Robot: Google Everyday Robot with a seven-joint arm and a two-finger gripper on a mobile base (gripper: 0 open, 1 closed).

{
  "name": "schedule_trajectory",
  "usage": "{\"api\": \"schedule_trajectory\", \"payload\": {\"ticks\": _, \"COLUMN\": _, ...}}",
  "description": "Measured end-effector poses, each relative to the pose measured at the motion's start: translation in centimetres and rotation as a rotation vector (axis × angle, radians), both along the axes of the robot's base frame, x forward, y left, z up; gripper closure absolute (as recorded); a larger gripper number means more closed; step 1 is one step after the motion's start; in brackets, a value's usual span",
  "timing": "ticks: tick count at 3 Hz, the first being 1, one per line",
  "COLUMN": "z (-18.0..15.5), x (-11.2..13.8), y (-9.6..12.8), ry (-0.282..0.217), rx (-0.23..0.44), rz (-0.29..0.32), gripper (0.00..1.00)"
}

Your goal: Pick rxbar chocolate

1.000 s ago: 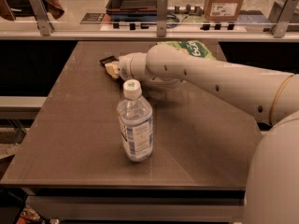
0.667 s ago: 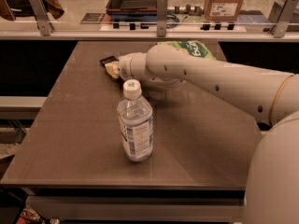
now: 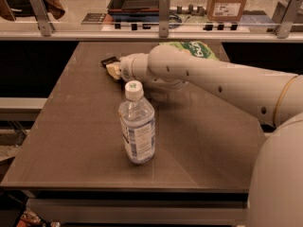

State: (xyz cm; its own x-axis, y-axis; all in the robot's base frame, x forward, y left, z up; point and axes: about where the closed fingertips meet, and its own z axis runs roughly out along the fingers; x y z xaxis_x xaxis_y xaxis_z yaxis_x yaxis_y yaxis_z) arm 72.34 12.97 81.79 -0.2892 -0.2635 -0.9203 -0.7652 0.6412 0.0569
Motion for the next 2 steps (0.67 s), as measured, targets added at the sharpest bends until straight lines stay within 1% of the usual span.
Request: {"api": "schedule_trajectory", "payload": {"ticks": 2, "z": 3.8, "x": 1.9, "y": -3.3, "ry": -0.085, "rx": 0.058, "rz": -0.067, "gripper": 1.00}}
